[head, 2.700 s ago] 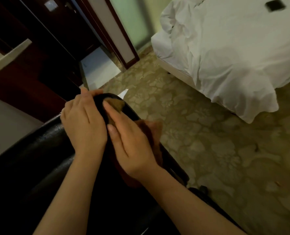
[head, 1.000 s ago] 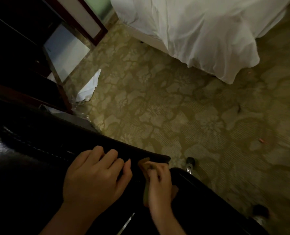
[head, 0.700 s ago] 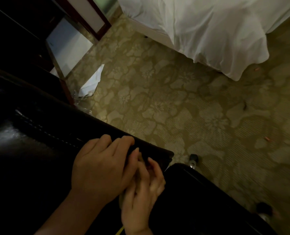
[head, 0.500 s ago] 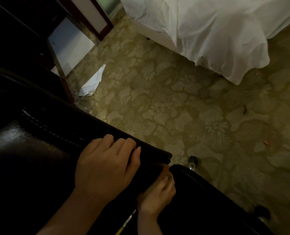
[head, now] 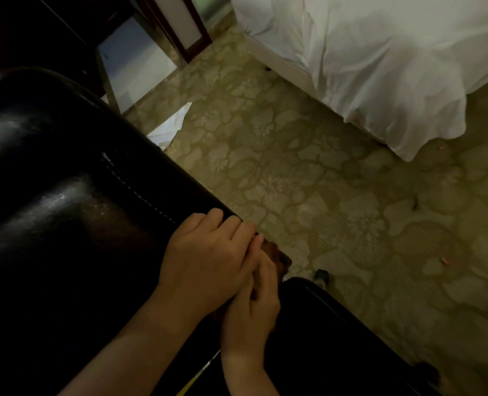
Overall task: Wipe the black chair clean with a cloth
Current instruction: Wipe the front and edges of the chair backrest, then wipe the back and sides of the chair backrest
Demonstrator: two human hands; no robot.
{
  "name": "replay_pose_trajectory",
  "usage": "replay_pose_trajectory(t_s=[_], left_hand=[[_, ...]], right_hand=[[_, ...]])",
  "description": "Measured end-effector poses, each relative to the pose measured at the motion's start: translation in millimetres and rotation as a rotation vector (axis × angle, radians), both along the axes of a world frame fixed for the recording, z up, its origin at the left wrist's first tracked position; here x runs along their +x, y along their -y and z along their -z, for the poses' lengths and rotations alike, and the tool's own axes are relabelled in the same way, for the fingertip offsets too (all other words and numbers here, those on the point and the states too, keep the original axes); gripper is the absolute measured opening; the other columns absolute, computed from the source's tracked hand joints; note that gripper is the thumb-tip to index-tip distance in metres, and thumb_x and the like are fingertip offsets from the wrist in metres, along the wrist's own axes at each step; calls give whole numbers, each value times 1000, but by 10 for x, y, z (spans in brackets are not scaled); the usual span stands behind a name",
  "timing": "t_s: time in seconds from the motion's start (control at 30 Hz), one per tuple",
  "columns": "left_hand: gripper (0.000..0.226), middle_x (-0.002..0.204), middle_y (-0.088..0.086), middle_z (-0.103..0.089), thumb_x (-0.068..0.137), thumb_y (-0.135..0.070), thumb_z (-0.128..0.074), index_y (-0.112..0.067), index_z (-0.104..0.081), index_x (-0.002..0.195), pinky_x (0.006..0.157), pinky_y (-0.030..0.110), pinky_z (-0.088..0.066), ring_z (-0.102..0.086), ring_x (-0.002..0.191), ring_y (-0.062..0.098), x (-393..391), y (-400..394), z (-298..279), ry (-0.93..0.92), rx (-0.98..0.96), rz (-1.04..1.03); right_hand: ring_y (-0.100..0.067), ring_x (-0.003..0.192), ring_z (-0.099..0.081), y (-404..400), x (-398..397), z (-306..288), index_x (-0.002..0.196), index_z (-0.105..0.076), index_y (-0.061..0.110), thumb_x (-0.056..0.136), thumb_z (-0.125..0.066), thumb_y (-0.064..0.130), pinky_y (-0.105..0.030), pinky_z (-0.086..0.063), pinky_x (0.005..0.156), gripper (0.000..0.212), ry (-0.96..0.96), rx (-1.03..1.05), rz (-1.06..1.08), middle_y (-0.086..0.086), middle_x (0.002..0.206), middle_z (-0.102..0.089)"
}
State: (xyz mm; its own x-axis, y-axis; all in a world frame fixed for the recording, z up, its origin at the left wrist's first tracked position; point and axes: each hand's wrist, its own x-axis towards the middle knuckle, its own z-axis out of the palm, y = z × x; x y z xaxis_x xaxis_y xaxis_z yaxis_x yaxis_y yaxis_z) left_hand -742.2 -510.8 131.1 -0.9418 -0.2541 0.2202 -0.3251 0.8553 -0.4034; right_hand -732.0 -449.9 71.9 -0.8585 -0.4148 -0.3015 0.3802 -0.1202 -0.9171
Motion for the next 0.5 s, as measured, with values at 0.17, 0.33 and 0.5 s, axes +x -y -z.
replay_pose_trajectory(t_s=[0.17, 0.33, 0.5], left_hand=[[31, 97, 8, -65, 89, -33, -44, -16, -63, 105, 77, 37, -30, -50, 90, 25, 193, 102, -746, -199, -9, -155], [43, 121, 12, -49, 86, -44, -46, -20, -45, 122, 91, 55, -40, -47, 110, 37, 942, 298, -1519, -437, 20, -497], [57, 119, 12, -56, 82, -56, -47, -21, -49, 128, 88, 47, -41, -52, 108, 34, 1797, 337, -1879, -332, 17, -759]], right_hand=[[-2, 120, -48, 160, -30, -388, 110, -57, 49, 88, -37, 43, -28, -42, 101, 30, -272, -109, -108, 17, 123, -53], [10, 130, -26, 288, 200, -729, 126, -39, 46, 89, -28, 49, -6, -24, 106, 39, -398, -30, -161, 24, 136, -33], [-10, 136, -24, 391, 563, -878, 140, -37, 25, 95, -27, 42, -32, -26, 112, 49, -620, 72, -104, 0, 148, -30]])
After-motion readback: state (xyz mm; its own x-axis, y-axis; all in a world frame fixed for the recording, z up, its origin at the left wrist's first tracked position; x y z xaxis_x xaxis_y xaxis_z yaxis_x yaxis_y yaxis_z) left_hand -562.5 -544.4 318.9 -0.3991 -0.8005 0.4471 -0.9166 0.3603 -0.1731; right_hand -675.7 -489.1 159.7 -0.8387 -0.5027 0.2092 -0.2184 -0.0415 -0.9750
